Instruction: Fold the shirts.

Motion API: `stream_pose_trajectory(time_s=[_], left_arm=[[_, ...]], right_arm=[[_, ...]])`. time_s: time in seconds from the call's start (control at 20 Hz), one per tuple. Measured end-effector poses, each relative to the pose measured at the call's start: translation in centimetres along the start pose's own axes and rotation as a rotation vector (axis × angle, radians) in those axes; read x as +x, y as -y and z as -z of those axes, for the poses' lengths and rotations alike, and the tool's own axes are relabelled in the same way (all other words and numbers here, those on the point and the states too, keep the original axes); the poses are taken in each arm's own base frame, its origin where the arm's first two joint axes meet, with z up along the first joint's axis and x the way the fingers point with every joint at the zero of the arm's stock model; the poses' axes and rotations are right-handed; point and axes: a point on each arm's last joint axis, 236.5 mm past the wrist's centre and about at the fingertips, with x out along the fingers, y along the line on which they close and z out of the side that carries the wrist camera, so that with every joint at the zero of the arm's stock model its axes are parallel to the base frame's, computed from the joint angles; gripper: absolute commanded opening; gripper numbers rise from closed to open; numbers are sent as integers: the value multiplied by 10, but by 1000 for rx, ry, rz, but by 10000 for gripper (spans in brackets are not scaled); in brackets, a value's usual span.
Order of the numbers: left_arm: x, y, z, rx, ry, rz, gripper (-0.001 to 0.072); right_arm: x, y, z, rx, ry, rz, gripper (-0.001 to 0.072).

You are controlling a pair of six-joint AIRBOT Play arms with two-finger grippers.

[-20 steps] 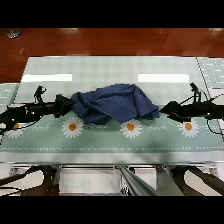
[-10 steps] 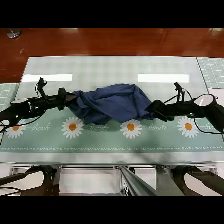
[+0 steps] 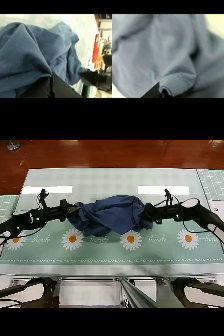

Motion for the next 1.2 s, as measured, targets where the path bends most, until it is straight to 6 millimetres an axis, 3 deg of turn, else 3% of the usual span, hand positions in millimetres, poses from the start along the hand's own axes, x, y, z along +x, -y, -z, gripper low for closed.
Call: stream_pose_trajectory(time_s=[0.15, 0.25, 0.35, 0.45, 0.6, 0.75, 0.85, 0.95, 1.05, 1.2], left_arm=[[-6, 20, -15, 25, 21, 47, 29], [-23, 57, -44, 72, 80, 130, 29], [-56, 113, -82, 162, 180, 235, 29], [-106, 181, -117, 289, 301, 327, 29], [-197, 286, -138, 512, 482, 424, 28], [-280, 364, -125, 714, 640, 421, 28], [-329, 400, -107, 821, 754, 355, 28], [-367, 423, -86, 909, 870, 246, 28], [-390, 440, -62, 975, 961, 145, 29], [-403, 454, -30, 1053, 1046, 8, 28]], right_arm=[[-13, -26, -16, -105, -13, -9, 19], [-38, -52, -35, -192, -3, -14, 19], [-81, -86, -63, -288, 65, -11, 19], [-138, -126, -88, -392, 167, -2, 18], [-235, -187, -95, -565, 352, 31, 19], [-316, -228, -58, -715, 504, 102, 20], [-356, -237, -25, -777, 580, 168, 19], [-389, -241, 12, -818, 651, 227, 19], [-420, -240, 46, -834, 731, 288, 19], [-450, -221, 88, -801, 792, 389, 20]])
